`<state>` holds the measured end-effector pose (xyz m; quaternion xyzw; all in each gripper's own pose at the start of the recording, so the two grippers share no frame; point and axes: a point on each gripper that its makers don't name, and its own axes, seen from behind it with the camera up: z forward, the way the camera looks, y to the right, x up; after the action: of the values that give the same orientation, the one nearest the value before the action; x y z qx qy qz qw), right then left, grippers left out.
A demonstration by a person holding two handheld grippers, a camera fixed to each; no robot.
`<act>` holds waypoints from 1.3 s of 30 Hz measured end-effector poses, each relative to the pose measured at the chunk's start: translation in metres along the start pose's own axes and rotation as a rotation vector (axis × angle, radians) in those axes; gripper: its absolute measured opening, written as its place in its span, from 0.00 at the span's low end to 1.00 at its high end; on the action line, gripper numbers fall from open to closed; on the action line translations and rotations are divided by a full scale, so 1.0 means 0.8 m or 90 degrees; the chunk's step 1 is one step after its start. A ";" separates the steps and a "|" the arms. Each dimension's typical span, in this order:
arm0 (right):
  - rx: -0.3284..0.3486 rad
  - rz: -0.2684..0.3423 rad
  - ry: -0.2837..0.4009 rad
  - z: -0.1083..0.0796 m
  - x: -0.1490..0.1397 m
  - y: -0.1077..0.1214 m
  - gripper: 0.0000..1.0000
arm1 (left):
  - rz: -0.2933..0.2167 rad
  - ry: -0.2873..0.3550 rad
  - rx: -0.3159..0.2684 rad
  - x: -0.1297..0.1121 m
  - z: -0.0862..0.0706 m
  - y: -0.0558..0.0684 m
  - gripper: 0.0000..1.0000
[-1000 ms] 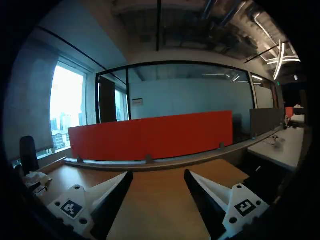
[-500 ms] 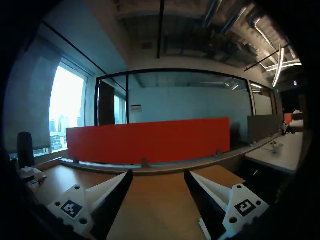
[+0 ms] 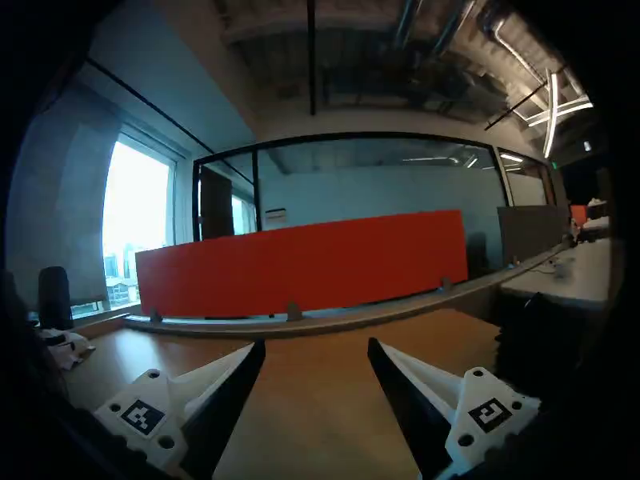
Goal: Fold towel
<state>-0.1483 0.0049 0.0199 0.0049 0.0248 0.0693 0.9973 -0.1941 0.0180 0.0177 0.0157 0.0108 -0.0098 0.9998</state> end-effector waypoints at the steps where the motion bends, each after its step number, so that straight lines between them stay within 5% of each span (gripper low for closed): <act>1: -0.004 -0.001 -0.002 0.000 -0.006 0.003 0.99 | 0.000 0.000 0.000 0.000 0.000 0.000 0.99; 17: -0.022 0.009 -0.015 0.002 -0.056 0.014 0.99 | 0.000 0.000 0.000 -0.002 0.000 0.001 0.99; 39: 0.001 -0.079 -0.030 -0.013 -0.077 -0.008 0.99 | 0.000 0.000 0.000 -0.003 0.000 0.000 0.99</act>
<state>-0.2087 -0.0101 0.0128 0.0057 0.0016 0.0073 1.0000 -0.1969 0.0181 0.0179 0.0157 0.0111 -0.0097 0.9998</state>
